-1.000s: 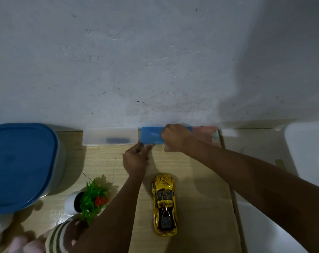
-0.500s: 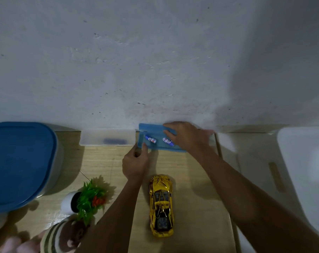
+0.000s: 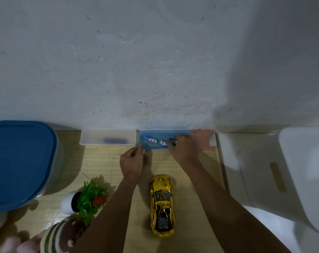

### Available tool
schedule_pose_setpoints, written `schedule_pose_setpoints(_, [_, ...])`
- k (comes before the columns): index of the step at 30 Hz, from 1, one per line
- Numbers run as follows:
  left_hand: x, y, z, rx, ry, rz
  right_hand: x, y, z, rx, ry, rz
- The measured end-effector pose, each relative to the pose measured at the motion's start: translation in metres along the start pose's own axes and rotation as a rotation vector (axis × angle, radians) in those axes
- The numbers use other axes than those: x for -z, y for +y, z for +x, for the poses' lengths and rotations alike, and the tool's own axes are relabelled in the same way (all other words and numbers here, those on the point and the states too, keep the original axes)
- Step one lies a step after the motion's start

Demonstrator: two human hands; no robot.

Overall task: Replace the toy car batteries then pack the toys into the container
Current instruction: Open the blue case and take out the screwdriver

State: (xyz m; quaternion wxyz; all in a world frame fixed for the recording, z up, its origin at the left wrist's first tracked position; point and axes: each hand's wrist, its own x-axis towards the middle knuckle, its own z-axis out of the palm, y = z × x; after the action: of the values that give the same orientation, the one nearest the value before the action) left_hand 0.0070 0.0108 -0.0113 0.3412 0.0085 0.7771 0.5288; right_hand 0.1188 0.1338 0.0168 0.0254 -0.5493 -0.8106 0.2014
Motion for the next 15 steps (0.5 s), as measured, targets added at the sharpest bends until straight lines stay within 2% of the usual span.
schedule_pose_setpoints(6, [0.002, 0.006, -0.003, 0.019, -0.02, -0.025, -0.006, -0.003, 0.007, 0.175, -0.255, -0.106])
schedule_pose_setpoints(15, [0.006, 0.006, 0.001, 0.034, -0.021, -0.029, -0.007, -0.01, 0.02, 0.316, -0.463, 0.002])
